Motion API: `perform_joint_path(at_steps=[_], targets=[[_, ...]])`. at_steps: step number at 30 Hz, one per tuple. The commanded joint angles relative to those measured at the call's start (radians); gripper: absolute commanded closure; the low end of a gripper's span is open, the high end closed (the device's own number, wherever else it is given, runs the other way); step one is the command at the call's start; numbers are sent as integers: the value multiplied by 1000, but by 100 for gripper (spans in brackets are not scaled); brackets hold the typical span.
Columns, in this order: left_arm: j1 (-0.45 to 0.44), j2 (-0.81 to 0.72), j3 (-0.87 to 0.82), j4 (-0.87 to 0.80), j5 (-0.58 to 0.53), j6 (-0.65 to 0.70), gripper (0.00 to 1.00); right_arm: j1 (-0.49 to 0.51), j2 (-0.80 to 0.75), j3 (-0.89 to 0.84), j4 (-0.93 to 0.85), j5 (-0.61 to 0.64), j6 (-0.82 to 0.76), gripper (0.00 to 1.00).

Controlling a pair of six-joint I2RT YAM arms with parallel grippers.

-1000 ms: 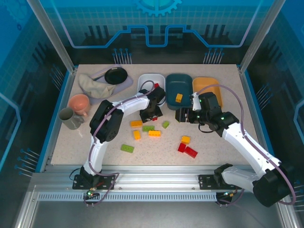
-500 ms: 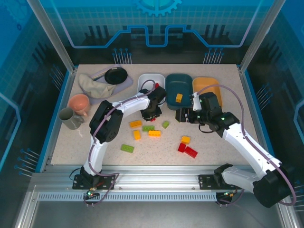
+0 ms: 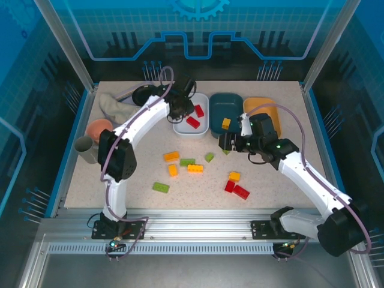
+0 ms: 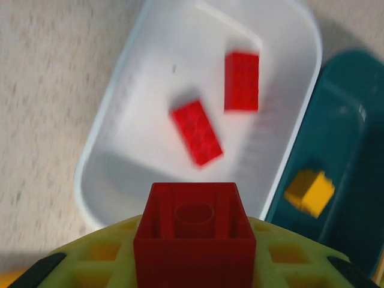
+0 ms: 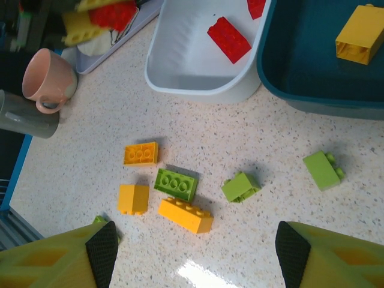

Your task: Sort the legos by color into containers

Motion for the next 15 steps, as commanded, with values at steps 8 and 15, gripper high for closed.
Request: perform_joint_path(at_steps=[8,15], targets=[[85,403,399,69,36,121,70,16,70,82,85,-14,79,27],[90,515,475,110,74,110,61,18,83,82,48,-18,83,27]])
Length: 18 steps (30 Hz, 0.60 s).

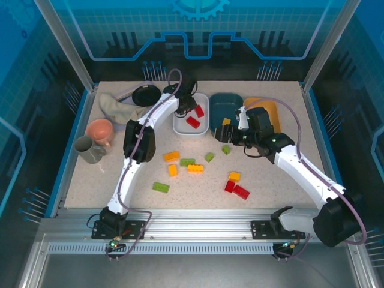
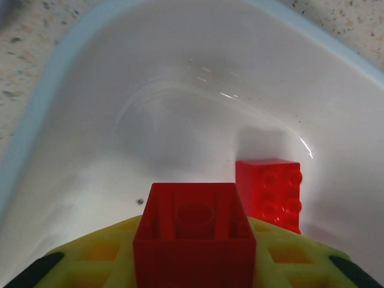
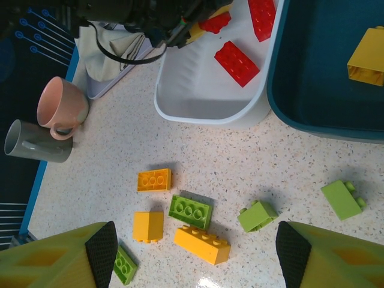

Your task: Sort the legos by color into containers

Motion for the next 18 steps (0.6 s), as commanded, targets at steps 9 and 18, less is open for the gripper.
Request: perform_joint_path(at_steps=[9,18], targets=[[4,-41,55,-29,74,-24,34,47,27,41,-64,0,-42,27],[15,-489,-312,-102,-3,-128,24,332,223,198,-202,86,-296,27]])
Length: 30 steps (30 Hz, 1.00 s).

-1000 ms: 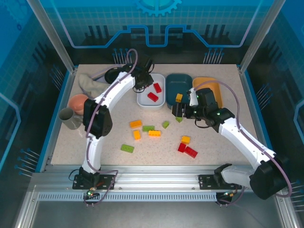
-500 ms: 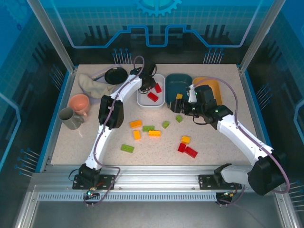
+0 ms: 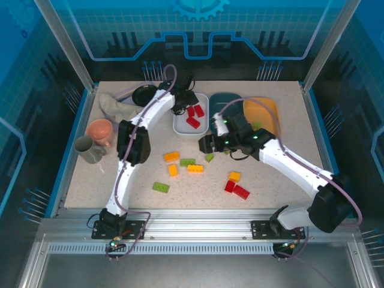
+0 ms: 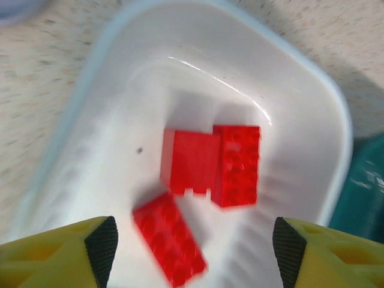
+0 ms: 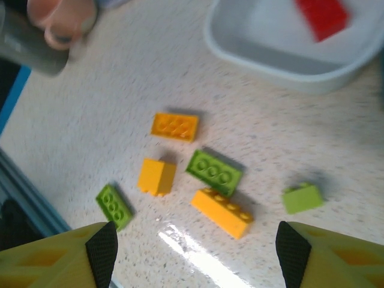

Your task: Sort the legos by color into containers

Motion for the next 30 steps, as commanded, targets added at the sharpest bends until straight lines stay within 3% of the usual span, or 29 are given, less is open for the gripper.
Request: perform_joint_path(at_steps=[1,8,14,20,30], targets=[[18,-304,-222,-57,-62,-76,22,114,84,69,-81,30,-122,27],[46,-890,-941,-131,-161,-241,20,355,298,213,-136,14,-241,26],[46,-1337,-1284,-337,-188,-411,16,448,507,369,-232,58,-266,23],[46,-1592,-1355,-520,-208,-478,15,487,696,569,-356,118,-273,20],[45,-1691,-1337,-618,-234,-487,14,489,878,740,-449,177,-284,22]])
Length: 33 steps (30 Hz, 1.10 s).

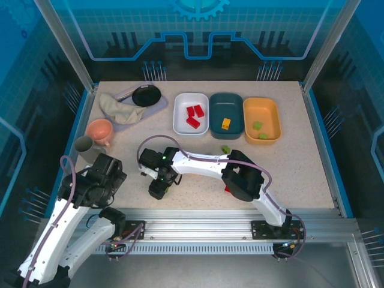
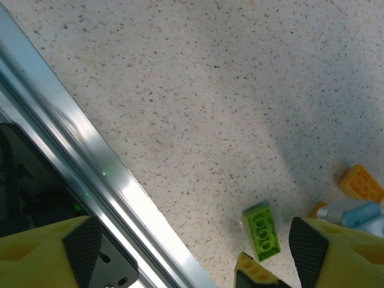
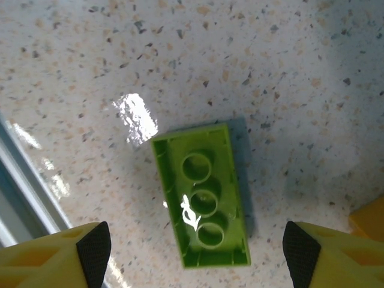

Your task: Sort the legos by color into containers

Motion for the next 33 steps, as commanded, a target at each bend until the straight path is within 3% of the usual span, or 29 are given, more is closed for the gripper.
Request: perform_joint_path(at_steps=[1,13,19,26,33], targets=[[2,-14,2,-60,-29,-19,14,14,57,72,-81,45,-20,23],[1,-12,1,-38,-18,-4,15,42,201,199,-220,152,-25,40],[1,-12,-4,-13,-9,15,16,42,203,205,-218,159,-21,60],[0,-7,-31,182,102,138,17,9,50,199,-165,186,4,68],[-5,96,-22,459,275,248,18,-165,-163,114,-140,156,76,68]])
